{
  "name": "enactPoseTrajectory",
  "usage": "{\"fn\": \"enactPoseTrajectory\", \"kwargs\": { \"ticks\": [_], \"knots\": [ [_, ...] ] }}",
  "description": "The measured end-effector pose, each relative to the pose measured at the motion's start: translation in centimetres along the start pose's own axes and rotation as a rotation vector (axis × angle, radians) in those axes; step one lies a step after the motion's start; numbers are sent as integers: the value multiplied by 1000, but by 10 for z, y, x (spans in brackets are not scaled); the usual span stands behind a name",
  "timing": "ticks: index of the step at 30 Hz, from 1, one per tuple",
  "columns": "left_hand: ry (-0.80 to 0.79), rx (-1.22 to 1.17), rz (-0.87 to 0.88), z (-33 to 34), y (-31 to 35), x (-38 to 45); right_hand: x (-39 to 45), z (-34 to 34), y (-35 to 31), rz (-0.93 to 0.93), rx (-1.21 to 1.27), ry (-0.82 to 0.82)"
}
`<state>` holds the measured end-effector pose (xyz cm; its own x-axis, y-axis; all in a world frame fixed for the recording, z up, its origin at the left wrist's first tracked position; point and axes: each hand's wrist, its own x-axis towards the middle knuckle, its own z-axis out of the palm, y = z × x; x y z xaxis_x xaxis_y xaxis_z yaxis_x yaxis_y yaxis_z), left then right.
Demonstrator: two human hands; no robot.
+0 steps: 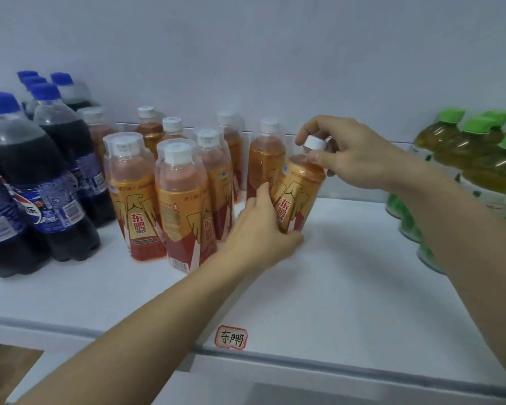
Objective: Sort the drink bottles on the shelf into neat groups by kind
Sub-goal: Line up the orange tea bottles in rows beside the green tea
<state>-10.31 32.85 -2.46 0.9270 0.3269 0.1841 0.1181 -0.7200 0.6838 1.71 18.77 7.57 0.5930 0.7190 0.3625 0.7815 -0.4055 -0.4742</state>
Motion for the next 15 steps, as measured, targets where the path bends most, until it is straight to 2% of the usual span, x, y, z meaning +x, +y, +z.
{"fn": "enactPoseTrajectory", "kwargs": {
  "ticks": [5, 10, 15],
  "knots": [
    [1, -172, 36, 28, 12, 22, 3, -9, 15, -3, 92, 88],
    [63, -309, 1, 48, 13, 41, 22, -9, 22, -33, -139, 67],
    [107, -113, 16, 47, -4, 40, 50, -12, 29, 17, -149, -12]
  ]
}}
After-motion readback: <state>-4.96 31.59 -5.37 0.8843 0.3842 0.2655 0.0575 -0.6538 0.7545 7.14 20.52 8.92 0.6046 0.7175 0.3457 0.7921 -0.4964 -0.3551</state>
